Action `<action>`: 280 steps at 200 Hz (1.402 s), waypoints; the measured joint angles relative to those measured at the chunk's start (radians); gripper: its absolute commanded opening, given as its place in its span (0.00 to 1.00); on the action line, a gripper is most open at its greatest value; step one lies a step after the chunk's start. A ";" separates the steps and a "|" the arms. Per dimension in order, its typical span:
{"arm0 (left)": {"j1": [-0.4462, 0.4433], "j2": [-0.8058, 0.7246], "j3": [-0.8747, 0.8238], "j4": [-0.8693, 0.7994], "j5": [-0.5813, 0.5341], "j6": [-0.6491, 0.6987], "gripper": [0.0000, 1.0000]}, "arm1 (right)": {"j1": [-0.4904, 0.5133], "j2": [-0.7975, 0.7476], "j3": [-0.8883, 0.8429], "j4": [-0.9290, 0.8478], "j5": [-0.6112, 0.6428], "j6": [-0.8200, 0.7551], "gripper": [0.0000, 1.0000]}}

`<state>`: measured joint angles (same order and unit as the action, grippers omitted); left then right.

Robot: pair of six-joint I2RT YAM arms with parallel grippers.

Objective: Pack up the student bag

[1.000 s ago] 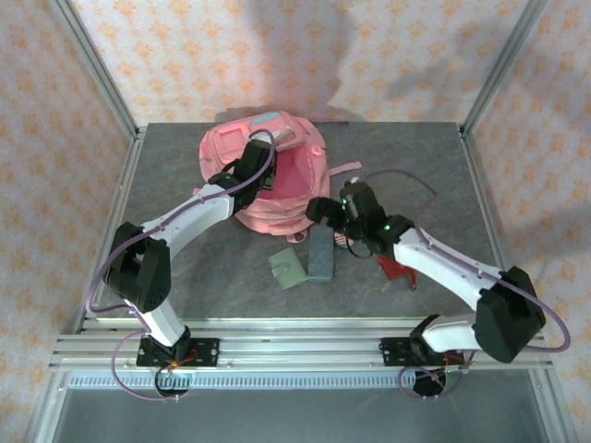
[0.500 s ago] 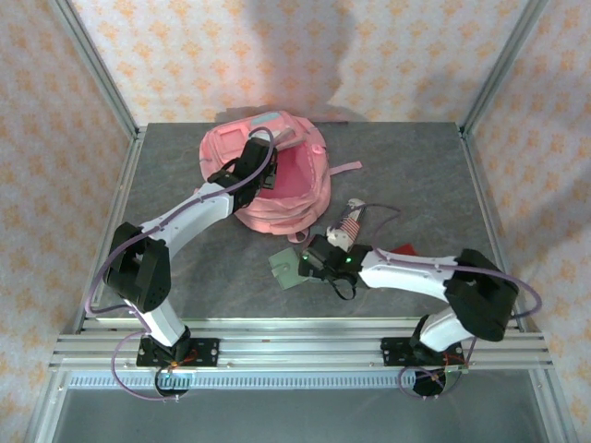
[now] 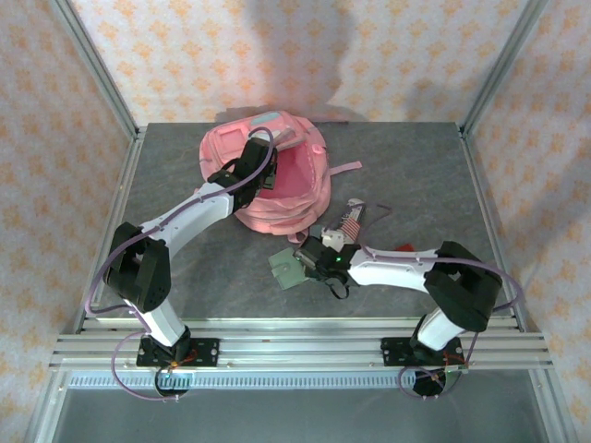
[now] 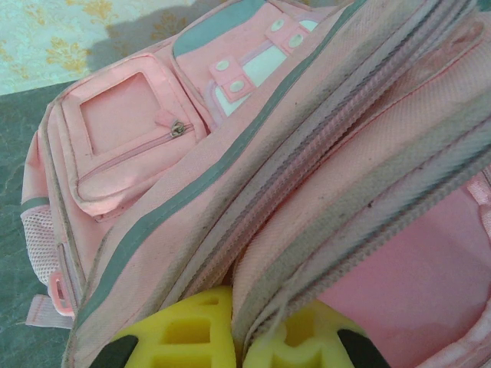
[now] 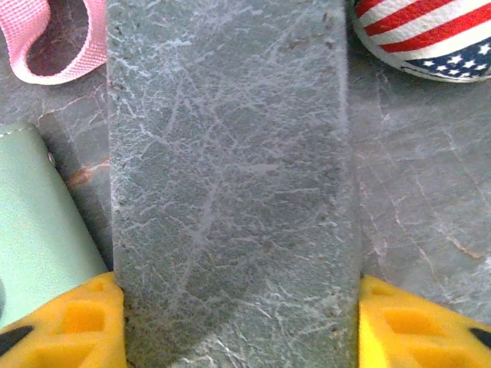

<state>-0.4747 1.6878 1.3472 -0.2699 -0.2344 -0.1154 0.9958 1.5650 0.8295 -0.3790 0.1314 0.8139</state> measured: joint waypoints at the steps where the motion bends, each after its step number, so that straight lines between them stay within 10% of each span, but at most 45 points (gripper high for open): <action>1: 0.000 0.000 0.000 0.000 0.000 0.000 0.00 | 0.000 -0.001 0.000 0.000 -0.001 0.001 0.46; 119: 0.004 -0.003 0.000 0.000 0.021 0.000 0.00 | -0.066 -0.308 0.100 -0.087 -0.080 -0.293 0.41; 211: 0.006 -0.135 -0.049 0.013 0.038 0.008 0.00 | -0.299 0.229 0.604 -0.074 -0.315 -0.650 0.49; 280: 0.005 -0.135 -0.074 0.034 0.048 0.000 0.00 | -0.299 0.437 0.843 -0.138 -0.359 -0.683 0.79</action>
<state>-0.4694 1.5528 1.2732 -0.2363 -0.1864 -0.1154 0.6964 2.0022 1.6722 -0.5171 -0.2279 0.1307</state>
